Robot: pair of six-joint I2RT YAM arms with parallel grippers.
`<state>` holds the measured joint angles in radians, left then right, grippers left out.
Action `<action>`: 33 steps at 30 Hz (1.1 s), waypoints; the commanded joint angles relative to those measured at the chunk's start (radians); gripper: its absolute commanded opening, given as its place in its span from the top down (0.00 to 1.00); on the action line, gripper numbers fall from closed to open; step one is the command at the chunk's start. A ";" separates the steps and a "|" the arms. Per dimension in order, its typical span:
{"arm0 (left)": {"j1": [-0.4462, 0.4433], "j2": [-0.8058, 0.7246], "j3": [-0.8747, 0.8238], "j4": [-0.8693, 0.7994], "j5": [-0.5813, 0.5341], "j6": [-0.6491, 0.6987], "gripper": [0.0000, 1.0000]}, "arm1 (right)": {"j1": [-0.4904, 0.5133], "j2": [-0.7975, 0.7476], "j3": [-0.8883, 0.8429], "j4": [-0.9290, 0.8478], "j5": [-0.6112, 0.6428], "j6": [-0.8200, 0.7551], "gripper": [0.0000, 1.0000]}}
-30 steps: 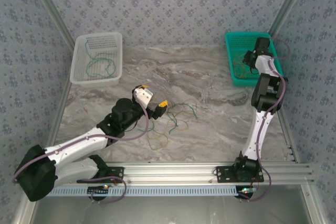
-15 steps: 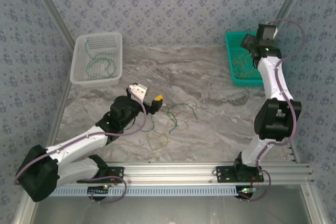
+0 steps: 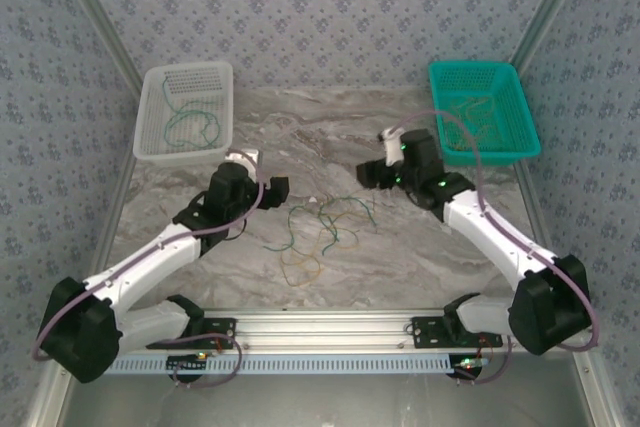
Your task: Untangle the cables
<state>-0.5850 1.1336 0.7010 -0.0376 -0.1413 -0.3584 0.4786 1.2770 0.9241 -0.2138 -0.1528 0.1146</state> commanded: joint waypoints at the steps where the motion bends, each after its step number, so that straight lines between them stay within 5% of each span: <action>1: -0.025 0.069 0.079 -0.217 0.048 -0.035 0.09 | 0.107 0.032 -0.029 -0.030 -0.012 -0.141 0.26; 6: -0.057 0.219 0.130 -0.266 0.071 -0.059 0.13 | 0.164 0.047 -0.102 0.053 0.042 -0.185 0.30; 16: -0.091 0.423 0.143 -0.168 0.120 -0.079 0.33 | 0.224 -0.055 -0.369 0.502 0.245 -0.243 0.35; 24: -0.096 0.488 0.133 -0.116 0.133 -0.077 0.65 | 0.234 -0.082 -0.402 0.542 0.308 -0.216 0.36; 28: -0.095 0.497 0.161 -0.156 0.101 -0.069 0.88 | 0.236 -0.091 -0.402 0.527 0.355 -0.214 0.35; 33: -0.096 0.442 0.207 -0.253 0.078 -0.052 0.95 | 0.235 -0.098 -0.409 0.533 0.389 -0.204 0.34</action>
<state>-0.6762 1.6226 0.8574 -0.2203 -0.0345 -0.4274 0.7074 1.1984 0.5232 0.2916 0.1844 -0.1020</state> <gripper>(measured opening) 0.067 0.658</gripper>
